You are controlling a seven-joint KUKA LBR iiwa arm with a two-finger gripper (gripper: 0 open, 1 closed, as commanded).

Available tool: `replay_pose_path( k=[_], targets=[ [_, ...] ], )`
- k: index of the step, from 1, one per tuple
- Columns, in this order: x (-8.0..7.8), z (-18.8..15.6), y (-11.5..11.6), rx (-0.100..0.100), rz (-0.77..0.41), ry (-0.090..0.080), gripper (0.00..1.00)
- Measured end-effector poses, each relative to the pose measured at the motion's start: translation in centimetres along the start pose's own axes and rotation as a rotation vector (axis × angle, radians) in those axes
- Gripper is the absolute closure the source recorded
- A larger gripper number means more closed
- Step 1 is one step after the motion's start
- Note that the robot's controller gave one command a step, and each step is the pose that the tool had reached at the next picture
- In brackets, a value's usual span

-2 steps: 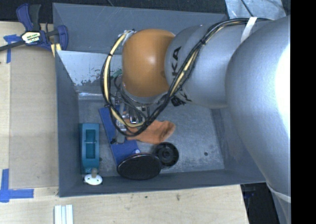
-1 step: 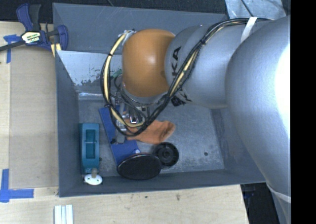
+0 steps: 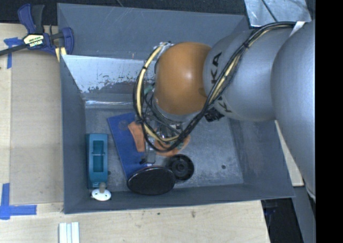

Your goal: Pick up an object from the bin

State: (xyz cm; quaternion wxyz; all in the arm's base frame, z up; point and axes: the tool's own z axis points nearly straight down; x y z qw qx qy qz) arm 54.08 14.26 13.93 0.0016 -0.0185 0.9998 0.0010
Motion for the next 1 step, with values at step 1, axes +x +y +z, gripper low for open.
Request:
replay_pose_path(
  k=[1],
  targets=[
    [0.26, 3.99, -1.54, 0.001, 0.000, -0.004, 1.00]
  ],
)
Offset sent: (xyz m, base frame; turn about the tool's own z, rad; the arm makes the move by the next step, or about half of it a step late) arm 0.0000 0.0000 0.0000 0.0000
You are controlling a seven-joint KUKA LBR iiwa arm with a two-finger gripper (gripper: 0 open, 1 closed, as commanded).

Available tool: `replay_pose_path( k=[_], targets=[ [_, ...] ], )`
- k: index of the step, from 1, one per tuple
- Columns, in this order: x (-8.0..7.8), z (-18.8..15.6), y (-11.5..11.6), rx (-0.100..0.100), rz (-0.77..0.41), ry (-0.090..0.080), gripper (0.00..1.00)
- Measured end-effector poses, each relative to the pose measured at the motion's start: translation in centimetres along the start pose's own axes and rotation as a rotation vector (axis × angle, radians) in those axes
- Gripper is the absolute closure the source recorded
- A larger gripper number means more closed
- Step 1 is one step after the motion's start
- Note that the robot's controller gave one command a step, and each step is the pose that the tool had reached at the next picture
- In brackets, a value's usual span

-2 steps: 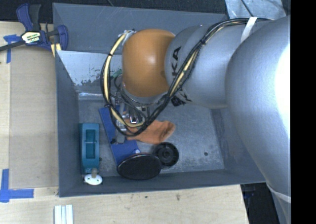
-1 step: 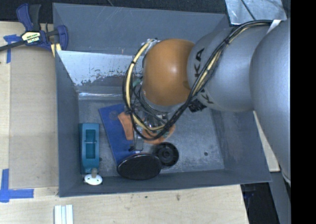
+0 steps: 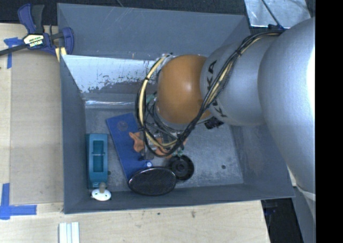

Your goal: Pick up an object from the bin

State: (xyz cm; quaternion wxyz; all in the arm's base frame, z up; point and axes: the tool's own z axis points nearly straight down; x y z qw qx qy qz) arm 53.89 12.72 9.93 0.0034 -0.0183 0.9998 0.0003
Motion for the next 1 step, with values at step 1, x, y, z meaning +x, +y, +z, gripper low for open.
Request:
replay_pose_path(
  k=[1],
  targets=[
    [0.00, 0.00, 0.00, 0.000, 0.001, 0.000, 1.00]
  ],
)
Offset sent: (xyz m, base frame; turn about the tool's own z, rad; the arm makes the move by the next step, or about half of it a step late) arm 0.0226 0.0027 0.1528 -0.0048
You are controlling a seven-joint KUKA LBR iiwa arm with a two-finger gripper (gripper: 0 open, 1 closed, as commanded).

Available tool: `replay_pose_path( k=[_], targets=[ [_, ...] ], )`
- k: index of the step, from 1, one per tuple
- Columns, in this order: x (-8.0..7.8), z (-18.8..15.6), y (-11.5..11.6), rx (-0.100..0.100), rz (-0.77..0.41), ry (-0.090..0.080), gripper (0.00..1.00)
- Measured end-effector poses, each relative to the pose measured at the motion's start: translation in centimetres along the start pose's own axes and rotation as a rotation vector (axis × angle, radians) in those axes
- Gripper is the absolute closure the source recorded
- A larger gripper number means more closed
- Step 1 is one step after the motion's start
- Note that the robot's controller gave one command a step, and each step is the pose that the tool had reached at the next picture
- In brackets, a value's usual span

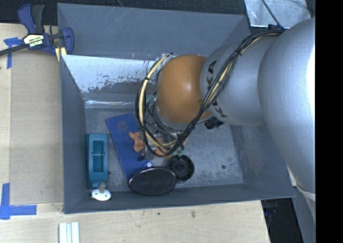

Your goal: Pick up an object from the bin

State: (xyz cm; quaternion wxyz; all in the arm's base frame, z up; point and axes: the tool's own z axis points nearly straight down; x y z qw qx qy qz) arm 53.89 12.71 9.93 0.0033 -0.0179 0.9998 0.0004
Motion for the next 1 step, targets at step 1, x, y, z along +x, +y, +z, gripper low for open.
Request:
replay_pose_path(
  k=[1],
  targets=[
    [-2.53, -15.46, 0.19, 0.000, -0.005, 0.001, 1.00]
  ],
)
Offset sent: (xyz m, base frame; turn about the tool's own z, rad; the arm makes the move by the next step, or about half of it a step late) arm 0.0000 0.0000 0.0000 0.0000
